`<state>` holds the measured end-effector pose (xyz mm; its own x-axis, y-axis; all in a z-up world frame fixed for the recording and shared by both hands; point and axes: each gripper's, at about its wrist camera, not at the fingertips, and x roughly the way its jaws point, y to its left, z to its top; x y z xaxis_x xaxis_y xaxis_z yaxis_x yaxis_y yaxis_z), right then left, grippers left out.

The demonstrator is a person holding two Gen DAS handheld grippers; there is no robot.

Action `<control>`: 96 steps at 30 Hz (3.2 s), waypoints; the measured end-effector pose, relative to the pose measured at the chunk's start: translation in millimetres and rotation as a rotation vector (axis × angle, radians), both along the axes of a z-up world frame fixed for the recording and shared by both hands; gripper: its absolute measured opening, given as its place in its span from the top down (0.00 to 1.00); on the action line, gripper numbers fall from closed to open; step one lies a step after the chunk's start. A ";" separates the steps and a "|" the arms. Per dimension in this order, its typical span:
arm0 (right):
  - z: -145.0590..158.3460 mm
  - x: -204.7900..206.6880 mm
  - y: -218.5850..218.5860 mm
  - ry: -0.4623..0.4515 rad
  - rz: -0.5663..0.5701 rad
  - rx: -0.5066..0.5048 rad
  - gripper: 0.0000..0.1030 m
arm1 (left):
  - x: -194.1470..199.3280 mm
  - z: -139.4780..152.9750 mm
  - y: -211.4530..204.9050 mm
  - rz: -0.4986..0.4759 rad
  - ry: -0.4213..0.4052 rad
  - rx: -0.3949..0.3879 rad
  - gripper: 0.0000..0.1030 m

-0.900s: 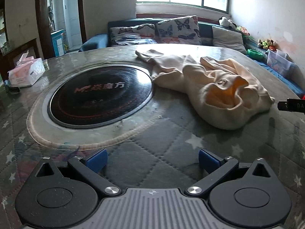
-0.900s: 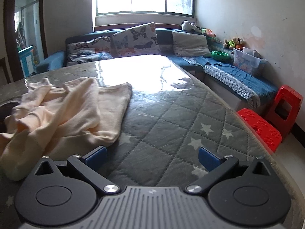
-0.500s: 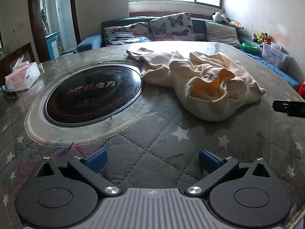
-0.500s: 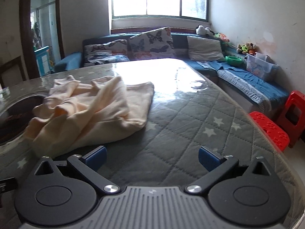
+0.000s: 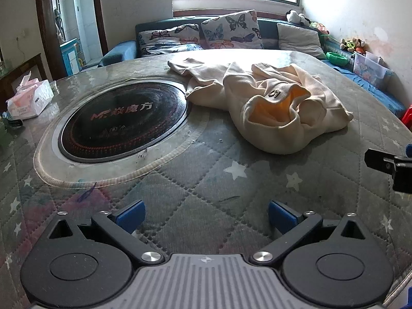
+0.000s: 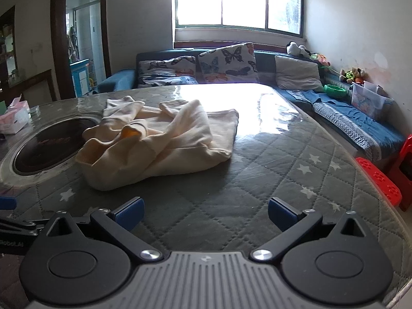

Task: Fold clothes
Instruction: 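Move both grippers toward the crumpled cream sweatshirt on the table, then grasp the sweatshirt fabric with the left gripper while the right gripper grasps another edge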

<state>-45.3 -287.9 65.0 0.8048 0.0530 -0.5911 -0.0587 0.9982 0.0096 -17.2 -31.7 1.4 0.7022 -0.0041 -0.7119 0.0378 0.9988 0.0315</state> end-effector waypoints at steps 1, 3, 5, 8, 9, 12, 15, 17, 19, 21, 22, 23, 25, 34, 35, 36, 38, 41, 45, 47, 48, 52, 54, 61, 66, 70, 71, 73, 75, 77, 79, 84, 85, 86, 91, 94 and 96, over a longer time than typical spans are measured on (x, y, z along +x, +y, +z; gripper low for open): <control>0.5 -1.4 0.4 0.001 0.004 0.002 0.00 | -0.2 0.1 -0.2 0.000 0.001 0.001 0.00; 0.6 -3.4 2.3 0.002 0.014 -0.004 0.00 | -0.5 0.5 -0.9 -0.002 0.003 0.002 0.00; 0.0 -4.4 5.7 0.003 0.027 -0.013 0.00 | -0.8 0.9 -1.7 -0.003 0.005 0.003 0.00; 0.8 -7.4 8.1 0.002 0.035 -0.009 0.00 | -0.8 0.7 -3.9 -0.006 0.010 0.004 0.00; 1.3 -8.1 8.7 0.003 0.038 -0.008 0.00 | -0.8 0.7 -4.8 -0.007 0.011 0.006 0.00; 2.2 -9.7 11.8 0.004 0.051 -0.012 0.00 | -0.6 0.7 -6.9 -0.010 0.014 0.008 0.00; 2.6 -8.5 13.8 0.008 0.059 -0.013 0.00 | 0.8 1.6 -9.3 -0.016 0.021 0.012 0.00; 3.7 -8.2 14.5 0.008 0.063 -0.008 0.00 | 2.3 2.0 -11.0 -0.021 0.024 0.013 0.00; 4.2 -6.5 15.0 0.009 0.068 -0.010 0.00 | 4.1 2.0 -12.6 -0.024 0.028 0.014 0.00; 4.9 -4.6 15.7 0.014 0.074 -0.011 0.00 | 5.5 2.7 -14.2 -0.027 0.032 0.013 0.00; 5.4 -3.7 15.7 0.014 0.075 -0.011 0.00 | 6.3 3.1 -15.0 -0.028 0.033 0.014 0.00; 5.9 -2.9 15.5 0.015 0.075 -0.010 0.00 | 7.3 3.5 -15.8 -0.029 0.035 0.015 0.00; 7.0 -1.3 15.3 0.016 0.077 -0.010 0.00 | 9.6 4.1 -17.2 -0.031 0.038 0.015 0.00; 10.5 6.7 15.1 0.023 0.076 -0.009 0.00 | 19.9 5.8 -21.9 -0.040 0.057 0.018 0.00; 10.3 7.8 15.2 0.025 0.077 -0.009 0.00 | 21.2 5.8 -22.1 -0.040 0.060 0.018 0.00; 10.2 8.8 15.3 0.027 0.078 -0.008 0.00 | 22.4 5.9 -22.4 -0.041 0.062 0.018 0.00; 10.6 11.3 15.7 0.030 0.079 -0.008 0.00 | 24.8 6.1 -23.0 -0.043 0.065 0.019 0.00; 10.6 14.9 15.3 0.032 0.080 -0.005 0.00 | 29.1 6.3 -24.6 -0.046 0.071 0.022 0.00; 10.5 21.1 15.0 0.037 0.083 -0.003 0.00 | 34.9 7.5 -25.6 -0.049 0.072 0.026 0.00; 10.5 24.4 15.2 0.041 0.085 -0.004 0.00 | 38.0 8.5 -25.8 -0.049 0.073 0.025 0.00; 11.0 26.0 15.3 0.041 0.087 -0.004 0.00 | 39.5 9.4 -26.0 -0.050 0.073 0.026 0.00; 13.2 33.7 14.9 0.036 0.089 -0.010 0.00 | 46.8 14.7 -26.2 -0.050 0.060 0.040 0.00; 14.6 37.5 14.3 0.035 0.093 -0.012 0.01 | 50.9 18.5 -25.5 -0.048 0.049 0.045 0.00; 23.2 57.5 13.3 0.028 0.109 -0.009 0.04 | 66.1 31.0 -24.4 -0.045 0.019 0.060 0.00; 26.0 71.0 13.7 0.029 0.123 -0.009 0.05 | 78.3 38.4 -24.7 -0.039 0.000 0.072 0.00; 28.8 83.0 15.8 0.032 0.129 -0.014 0.07 | 92.9 46.0 -25.1 -0.031 -0.035 0.089 0.00; 29.8 87.0 15.3 0.035 0.131 -0.007 0.08 | 97.5 47.8 -25.2 -0.030 -0.041 0.093 0.00; 31.8 97.4 14.5 0.039 0.127 -0.003 0.10 | 106.5 50.8 -25.1 -0.033 -0.053 0.098 0.01; 33.2 107.3 12.6 0.040 0.117 0.003 0.11 | 115.4 53.7 -25.8 -0.038 -0.068 0.108 0.01; 34.6 115.7 10.9 0.041 0.112 0.011 0.13 | 124.6 55.9 -26.9 -0.043 -0.080 0.119 0.02; 36.9 127.1 9.9 0.039 0.112 0.013 0.15 | 134.9 57.0 -27.8 -0.043 -0.083 0.124 0.06; 36.5 156.0 10.4 0.046 0.119 -0.006 0.20 | 160.4 55.7 -32.5 -0.064 -0.077 0.128 0.21; 35.9 161.9 10.2 0.052 0.122 -0.003 0.22 | 165.7 55.3 -33.7 -0.071 -0.075 0.127 0.24; 35.1 167.8 10.3 0.055 0.124 0.001 0.26 | 171.3 54.8 -34.9 -0.082 -0.073 0.121 0.25; 29.8 196.6 11.1 0.082 0.124 0.018 0.38 | 198.1 51.4 -41.5 -0.111 -0.049 0.079 0.25; 22.5 210.3 10.6 0.106 0.121 0.026 0.41 | 211.4 46.4 -44.4 -0.113 -0.028 0.053 0.25; 16.3 220.3 10.2 0.125 0.118 0.033 0.45 | 219.2 40.5 -48.3 -0.121 -0.018 0.066 0.25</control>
